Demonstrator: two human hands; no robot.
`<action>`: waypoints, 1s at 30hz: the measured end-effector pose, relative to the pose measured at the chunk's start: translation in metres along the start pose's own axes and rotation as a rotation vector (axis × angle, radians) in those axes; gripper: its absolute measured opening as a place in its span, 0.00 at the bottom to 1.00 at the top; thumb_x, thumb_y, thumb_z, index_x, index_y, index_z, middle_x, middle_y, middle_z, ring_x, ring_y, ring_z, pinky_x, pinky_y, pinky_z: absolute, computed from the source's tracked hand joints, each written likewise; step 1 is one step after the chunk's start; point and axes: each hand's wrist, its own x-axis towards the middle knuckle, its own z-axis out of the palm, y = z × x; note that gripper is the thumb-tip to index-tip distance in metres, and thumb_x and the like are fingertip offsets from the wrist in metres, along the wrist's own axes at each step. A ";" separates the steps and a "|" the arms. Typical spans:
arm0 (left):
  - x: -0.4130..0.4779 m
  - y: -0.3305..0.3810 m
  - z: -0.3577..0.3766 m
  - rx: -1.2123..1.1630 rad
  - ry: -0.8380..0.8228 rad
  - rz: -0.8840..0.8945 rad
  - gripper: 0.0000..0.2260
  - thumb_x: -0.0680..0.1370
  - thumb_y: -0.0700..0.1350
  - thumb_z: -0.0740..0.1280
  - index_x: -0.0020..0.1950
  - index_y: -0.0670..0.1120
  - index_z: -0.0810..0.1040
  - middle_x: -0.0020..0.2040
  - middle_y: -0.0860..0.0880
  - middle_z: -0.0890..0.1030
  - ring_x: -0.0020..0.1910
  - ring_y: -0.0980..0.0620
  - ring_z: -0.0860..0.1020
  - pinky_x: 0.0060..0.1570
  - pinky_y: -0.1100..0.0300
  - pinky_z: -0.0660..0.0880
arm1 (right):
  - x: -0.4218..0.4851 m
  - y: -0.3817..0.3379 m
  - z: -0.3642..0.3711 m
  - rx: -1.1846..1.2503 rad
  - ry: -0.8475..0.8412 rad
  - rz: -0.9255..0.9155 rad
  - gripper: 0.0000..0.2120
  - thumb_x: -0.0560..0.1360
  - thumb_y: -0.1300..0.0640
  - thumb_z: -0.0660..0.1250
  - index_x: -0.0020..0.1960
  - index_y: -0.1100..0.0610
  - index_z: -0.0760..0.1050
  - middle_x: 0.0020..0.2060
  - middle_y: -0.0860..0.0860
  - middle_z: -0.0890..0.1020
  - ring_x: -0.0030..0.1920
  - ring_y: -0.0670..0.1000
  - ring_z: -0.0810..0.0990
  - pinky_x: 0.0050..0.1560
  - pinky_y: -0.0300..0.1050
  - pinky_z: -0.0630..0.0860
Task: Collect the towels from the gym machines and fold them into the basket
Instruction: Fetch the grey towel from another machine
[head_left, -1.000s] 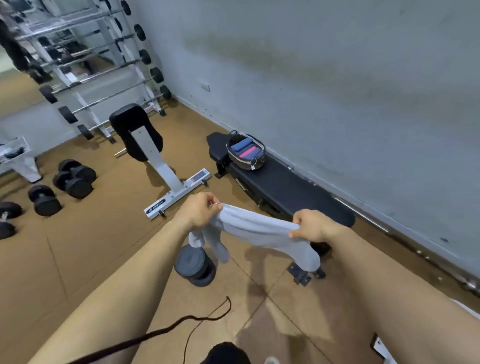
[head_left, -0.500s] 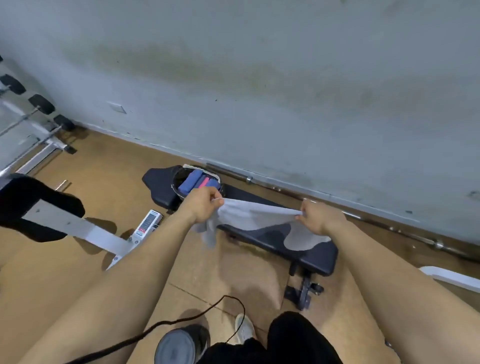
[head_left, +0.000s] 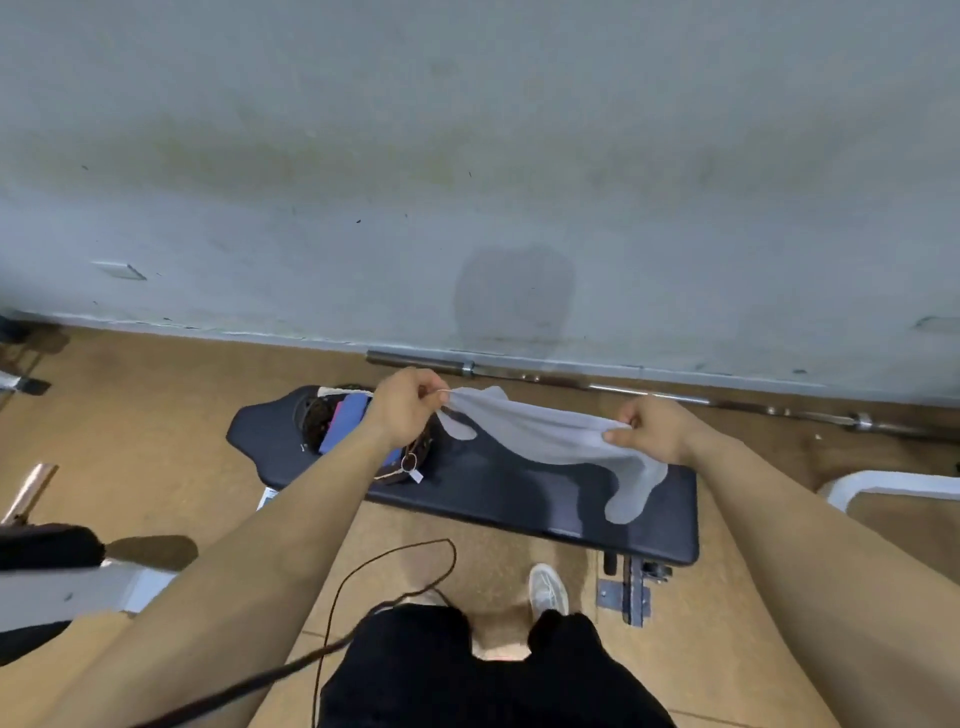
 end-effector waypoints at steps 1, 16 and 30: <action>0.007 -0.003 0.000 0.007 -0.019 0.023 0.03 0.79 0.46 0.69 0.47 0.48 0.82 0.47 0.51 0.82 0.47 0.51 0.78 0.46 0.62 0.68 | 0.001 -0.001 0.004 -0.007 -0.001 0.026 0.14 0.75 0.48 0.72 0.37 0.54 0.73 0.32 0.48 0.74 0.35 0.50 0.71 0.35 0.44 0.65; 0.018 -0.110 0.016 0.172 -0.735 0.266 0.05 0.80 0.46 0.67 0.49 0.49 0.83 0.47 0.53 0.83 0.49 0.53 0.80 0.52 0.59 0.75 | -0.064 -0.043 0.149 -0.014 -0.108 0.499 0.15 0.75 0.47 0.66 0.36 0.57 0.75 0.33 0.51 0.75 0.34 0.52 0.71 0.35 0.46 0.65; 0.129 -0.148 0.186 0.544 -0.408 0.278 0.08 0.79 0.55 0.61 0.48 0.56 0.78 0.49 0.51 0.79 0.50 0.46 0.78 0.51 0.53 0.75 | 0.096 0.068 0.166 -0.144 0.015 0.417 0.17 0.76 0.42 0.65 0.38 0.55 0.75 0.36 0.51 0.80 0.38 0.52 0.78 0.38 0.47 0.74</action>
